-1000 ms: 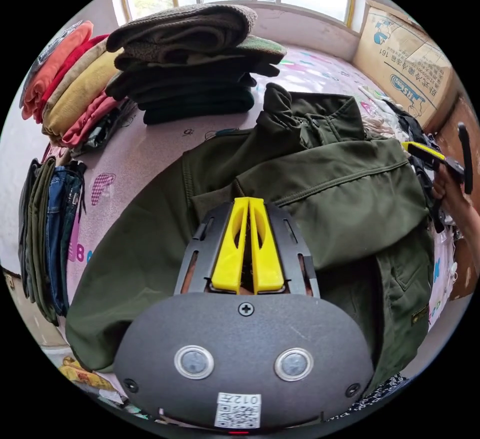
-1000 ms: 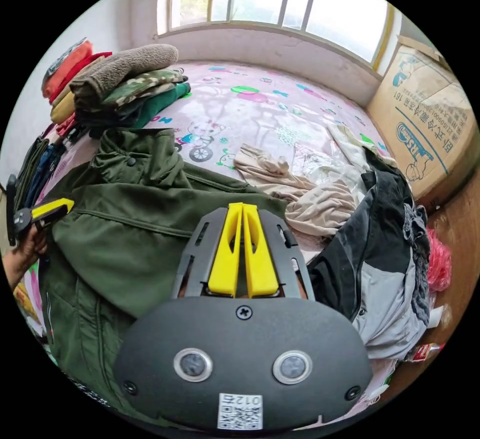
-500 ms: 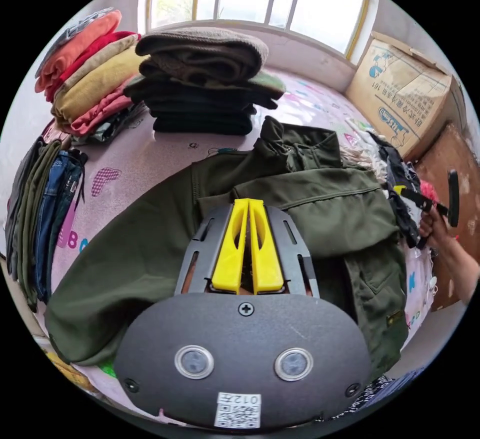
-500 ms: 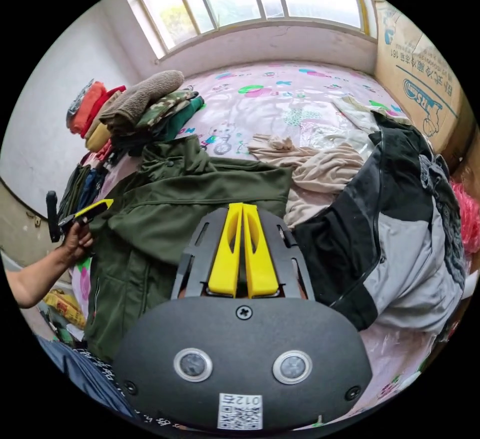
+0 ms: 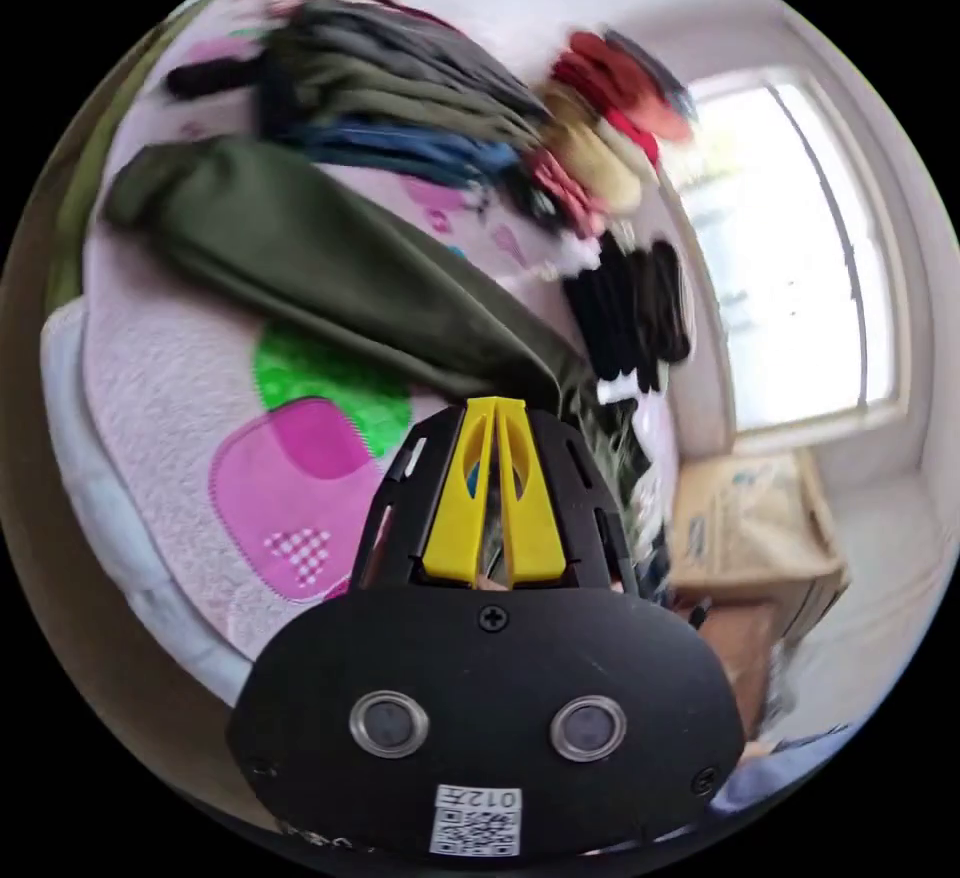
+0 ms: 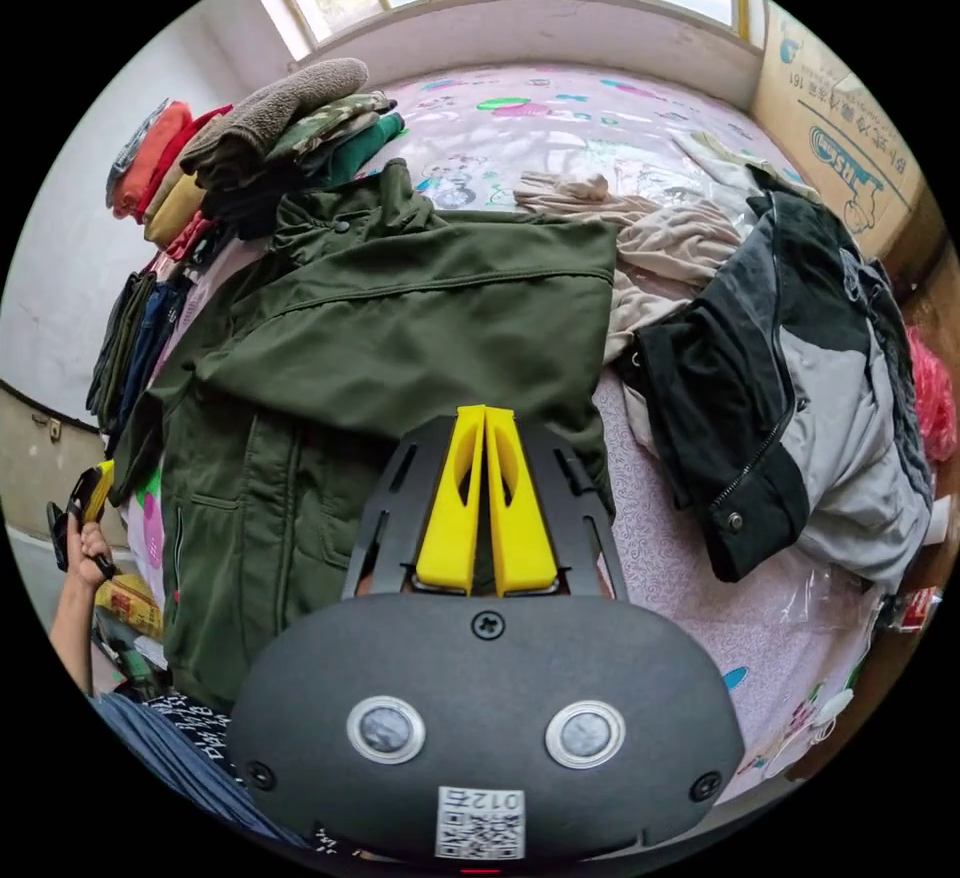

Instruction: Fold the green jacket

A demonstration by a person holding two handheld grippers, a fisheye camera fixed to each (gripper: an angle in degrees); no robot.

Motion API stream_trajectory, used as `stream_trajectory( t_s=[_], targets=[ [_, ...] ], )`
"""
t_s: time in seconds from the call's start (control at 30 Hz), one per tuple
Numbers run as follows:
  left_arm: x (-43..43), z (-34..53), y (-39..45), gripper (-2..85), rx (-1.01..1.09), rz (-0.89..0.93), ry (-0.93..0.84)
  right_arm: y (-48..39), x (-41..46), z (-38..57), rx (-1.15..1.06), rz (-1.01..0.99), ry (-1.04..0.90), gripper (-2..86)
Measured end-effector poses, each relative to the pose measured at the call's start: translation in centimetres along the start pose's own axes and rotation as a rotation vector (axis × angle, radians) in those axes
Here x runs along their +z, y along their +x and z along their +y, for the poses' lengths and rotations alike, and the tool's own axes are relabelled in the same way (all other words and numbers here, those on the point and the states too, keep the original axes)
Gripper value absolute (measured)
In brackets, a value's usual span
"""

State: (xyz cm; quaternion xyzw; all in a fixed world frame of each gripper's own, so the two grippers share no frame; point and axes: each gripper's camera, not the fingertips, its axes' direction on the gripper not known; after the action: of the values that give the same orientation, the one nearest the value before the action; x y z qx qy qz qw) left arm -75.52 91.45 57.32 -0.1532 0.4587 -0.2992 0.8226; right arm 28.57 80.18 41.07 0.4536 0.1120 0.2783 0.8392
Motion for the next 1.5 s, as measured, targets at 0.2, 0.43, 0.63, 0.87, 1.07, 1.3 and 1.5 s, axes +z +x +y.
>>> stream_trajectory(
  t_s=[0.2,0.43,0.63,0.87,1.07,1.3,1.5],
  targets=[
    [-10.4,-3.8,-12.7,1.8,-0.326,0.047,0.287,-3.1,-3.6,2.1,-0.030,-0.015,0.027,0.0],
    [-13.1,-6.2,-20.3,5.5,-0.497,0.132,0.359,-5.2,-4.7,3.4,0.004,-0.043,-0.013,-0.1],
    [-13.4,-6.3,-22.8,7.9,-0.563,0.214,0.420,-6.3,-5.1,4.9,0.024,-0.051,-0.046,-0.1],
    [-12.7,-6.4,-23.6,3.7,-0.570,0.325,0.400,-6.9,-5.2,6.1,0.028,-0.056,-0.070,-0.1],
    [-14.4,-5.0,-17.3,0.9,-0.346,0.256,0.407,-7.1,-4.3,6.8,-0.017,-0.014,-0.105,-0.1],
    [-14.0,-0.3,1.0,0.2,0.130,0.216,0.343,-4.4,-3.2,9.1,0.004,-0.002,-0.151,-0.1],
    [-7.6,6.0,17.8,0.1,0.432,0.253,0.254,-1.9,-4.3,10.5,0.026,-0.091,-0.104,-0.1]
  ],
)
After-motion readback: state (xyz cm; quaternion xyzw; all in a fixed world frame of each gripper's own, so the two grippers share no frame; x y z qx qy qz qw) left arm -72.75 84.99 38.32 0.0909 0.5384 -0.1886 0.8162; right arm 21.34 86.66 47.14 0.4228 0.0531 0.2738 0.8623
